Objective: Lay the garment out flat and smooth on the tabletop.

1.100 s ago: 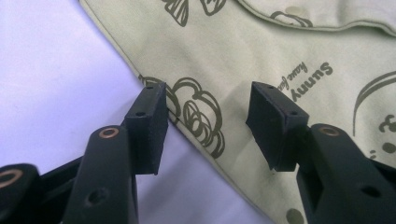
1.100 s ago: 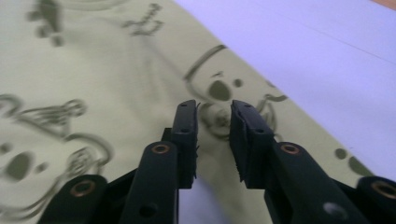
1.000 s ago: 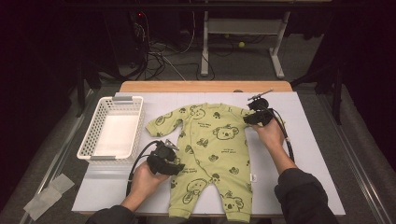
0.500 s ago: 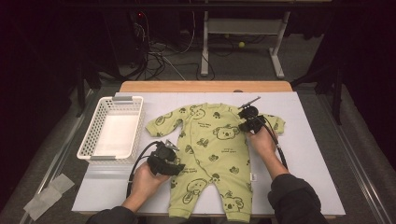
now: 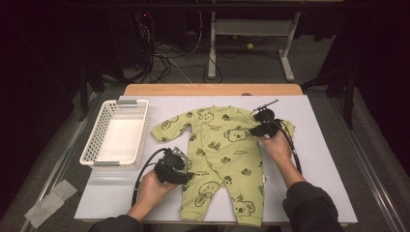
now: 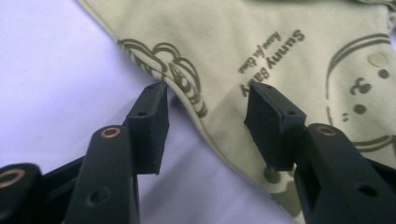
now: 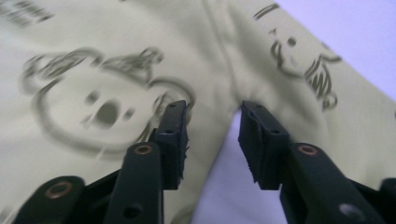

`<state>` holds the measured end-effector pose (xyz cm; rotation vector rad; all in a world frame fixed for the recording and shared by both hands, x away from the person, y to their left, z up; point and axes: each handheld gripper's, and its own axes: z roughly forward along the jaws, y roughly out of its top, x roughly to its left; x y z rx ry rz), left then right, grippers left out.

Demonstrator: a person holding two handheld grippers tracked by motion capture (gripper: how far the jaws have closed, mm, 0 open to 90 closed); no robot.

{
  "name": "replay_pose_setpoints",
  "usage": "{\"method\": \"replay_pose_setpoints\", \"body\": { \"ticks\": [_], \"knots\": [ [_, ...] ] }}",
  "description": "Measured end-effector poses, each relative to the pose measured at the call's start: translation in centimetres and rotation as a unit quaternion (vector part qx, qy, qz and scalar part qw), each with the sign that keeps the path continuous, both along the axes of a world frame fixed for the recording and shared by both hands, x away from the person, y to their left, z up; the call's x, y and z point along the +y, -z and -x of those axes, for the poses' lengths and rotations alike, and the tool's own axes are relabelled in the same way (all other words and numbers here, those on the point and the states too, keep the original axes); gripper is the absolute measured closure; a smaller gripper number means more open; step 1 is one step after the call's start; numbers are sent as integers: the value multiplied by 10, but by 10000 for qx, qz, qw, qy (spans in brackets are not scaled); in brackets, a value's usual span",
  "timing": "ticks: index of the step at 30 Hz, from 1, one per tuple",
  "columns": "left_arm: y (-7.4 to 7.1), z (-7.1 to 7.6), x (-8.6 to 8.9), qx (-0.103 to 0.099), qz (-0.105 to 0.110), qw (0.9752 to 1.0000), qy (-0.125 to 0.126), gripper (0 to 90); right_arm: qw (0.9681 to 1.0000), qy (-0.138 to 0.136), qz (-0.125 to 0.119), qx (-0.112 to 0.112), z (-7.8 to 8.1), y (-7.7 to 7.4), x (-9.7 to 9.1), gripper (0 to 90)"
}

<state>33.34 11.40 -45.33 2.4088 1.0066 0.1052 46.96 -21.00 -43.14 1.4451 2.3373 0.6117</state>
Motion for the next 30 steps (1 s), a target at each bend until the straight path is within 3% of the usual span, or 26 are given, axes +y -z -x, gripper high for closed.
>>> {"method": "replay_pose_setpoints", "body": {
  "ticks": [2,7,13,18,19,22,26,30],
  "knots": [
    [0,3,-2,-15,-30,10000,33,463,9999,-75,-110,-34,17,-3,-8,600],
    [0,9,-4,3,-11,10000,48,463,9995,-119,-268,123,59,3,-29,589],
    [1,17,-5,-33,-24,9999,116,464,9979,-618,-165,-30,104,5,-23,600],
    [1,18,-6,-104,-77,9998,153,521,9976,-669,-175,104,109,15,-18,610],
    [1,19,-6,-108,-73,9997,191,541,9975,-660,-242,75,108,16,-20,720],
    [1,20,-6,-91,-42,9997,235,616,9965,-789,-247,111,109,15,-19,851],
    [1,20,-5,20,64,9996,288,772,9963,-837,-135,111,110,14,-17,878],
    [1,21,-5,44,96,9995,291,797,9967,-812,42,56,109,11,-19,882]
  ]
}}
